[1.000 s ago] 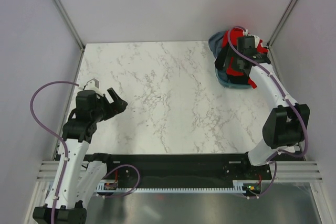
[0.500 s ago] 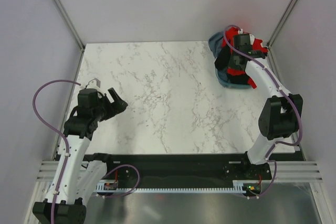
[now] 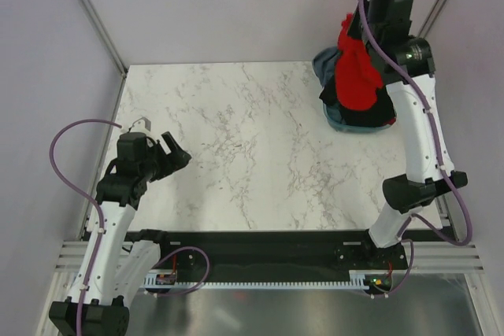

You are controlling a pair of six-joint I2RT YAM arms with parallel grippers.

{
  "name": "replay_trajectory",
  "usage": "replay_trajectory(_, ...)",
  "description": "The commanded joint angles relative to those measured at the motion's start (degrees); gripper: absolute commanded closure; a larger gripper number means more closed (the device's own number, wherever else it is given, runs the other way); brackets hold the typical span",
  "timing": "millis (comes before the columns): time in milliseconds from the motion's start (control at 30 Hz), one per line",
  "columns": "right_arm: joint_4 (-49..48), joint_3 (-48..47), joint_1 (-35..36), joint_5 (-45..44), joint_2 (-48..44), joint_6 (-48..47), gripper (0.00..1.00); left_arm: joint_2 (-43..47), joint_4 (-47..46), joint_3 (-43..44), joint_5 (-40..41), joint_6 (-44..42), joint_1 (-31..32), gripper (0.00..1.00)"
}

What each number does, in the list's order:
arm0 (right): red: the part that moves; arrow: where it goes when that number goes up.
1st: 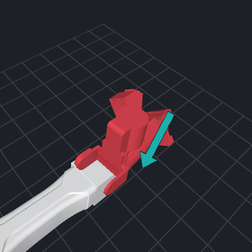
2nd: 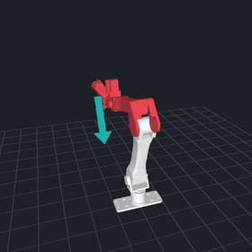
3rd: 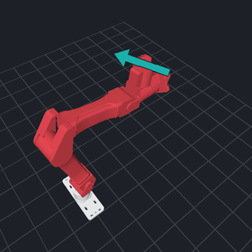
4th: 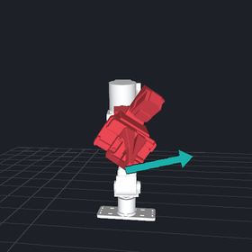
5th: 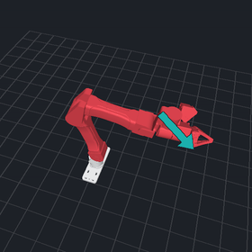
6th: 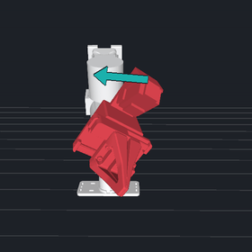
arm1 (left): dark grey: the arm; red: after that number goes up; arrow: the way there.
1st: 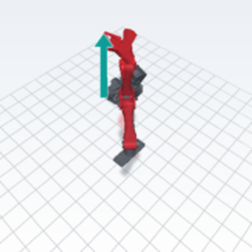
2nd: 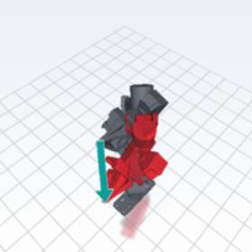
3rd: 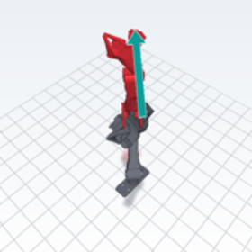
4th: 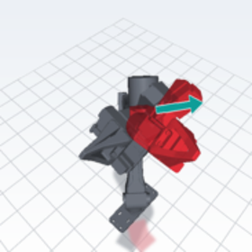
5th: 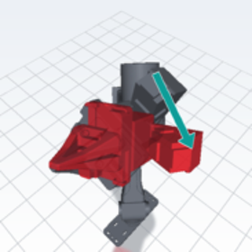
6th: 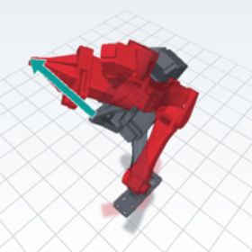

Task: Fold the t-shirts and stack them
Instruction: Grab the tshirt from the pile, then move the tshirt to the center of the board

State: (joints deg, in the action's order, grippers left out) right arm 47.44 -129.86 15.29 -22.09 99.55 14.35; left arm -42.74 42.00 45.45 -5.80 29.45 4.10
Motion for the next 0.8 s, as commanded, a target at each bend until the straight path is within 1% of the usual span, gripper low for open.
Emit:
replay_trajectory(0, -5.32, -15.91, 2.28, 1.33, 0.12, -5.64, 1.00, 0.55, 0.54, 1.04, 1.32, -1.59, -0.06, 0.14)
replay_trajectory(33, -8.30, -16.30, 3.25, 3.61, -1.18, -7.48, 1.00, 0.73, 0.54, 1.04, 1.23, -1.59, -0.06, 0.14)
replay_trajectory(67, -16.25, -15.17, 3.86, 6.94, -2.85, -8.02, 1.00, 0.82, 0.63, 0.96, 1.41, -1.59, -0.06, 0.14)
replay_trajectory(100, -21.29, -9.76, 4.39, 14.28, -5.04, -8.11, 0.99, 0.90, 0.54, 0.95, 1.50, -1.50, -0.06, 0.14)
replay_trajectory(133, -26.56, -6.40, 4.92, 19.31, -9.85, -6.46, 0.98, 0.91, 0.63, 0.95, 1.50, -1.50, -0.06, 0.14)
replay_trajectory(167, -35.57, -3.76, 5.19, 22.58, -11.90, -4.61, 0.98, 0.91, 0.72, 0.87, 1.58, -1.59, -0.06, 0.15)
replay_trajectory(200, -38.97, -0.60, 5.19, 29.92, -13.40, -2.51, 0.98, 0.99, 0.63, 0.87, 1.67, -1.50, -0.06, 0.15)
replay_trajectory(233, -40.92, -0.39, 5.19, 32.35, -14.63, 1.52, 0.98, 0.99, 0.63, 0.95, 1.76, -1.50, -0.06, 0.15)
replay_trajectory(300, -41.12, -1.79, 5.19, 36.22, -13.95, 4.10, 0.98, 1.25, 0.63, 0.87, 1.93, -1.42, -0.06, 0.15)
replay_trajectory(333, -40.76, -1.71, 5.10, 39.46, -13.77, 5.15, 0.98, 1.43, 0.72, 0.78, 2.11, -1.33, -0.06, 0.15)
replay_trajectory(367, -40.33, -1.01, 5.19, 40.88, -13.59, 6.90, 0.98, 1.52, 0.63, 0.78, 2.11, -1.24, -0.06, 0.15)
replay_trajectory(433, -39.18, 1.36, 5.28, 43.95, -12.98, 8.58, 0.98, 1.70, 0.72, 0.78, 2.29, -1.24, -0.06, 0.16)
replay_trajectory(467, -38.74, 2.32, 5.19, 45.28, -12.98, 11.03, 0.97, 1.78, 0.72, 0.78, 2.37, -1.24, -0.06, 0.15)
replay_trajectory(533, -39.44, 6.54, 5.71, 48.61, -13.15, 13.41, 0.97, 1.61, 0.72, 0.69, 2.46, -1.24, -0.06, 0.16)
replay_trajectory(600, -41.46, 11.10, 7.55, 50.03, -13.41, 16.22, 0.96, 1.43, 0.72, 0.78, 2.46, -1.24, -0.06, 0.16)
replay_trajectory(767, -42.78, 12.97, 12.30, 51.96, -11.49, 19.39, 0.95, 1.34, 0.80, 0.78, 2.90, -1.06, -0.06, 0.16)
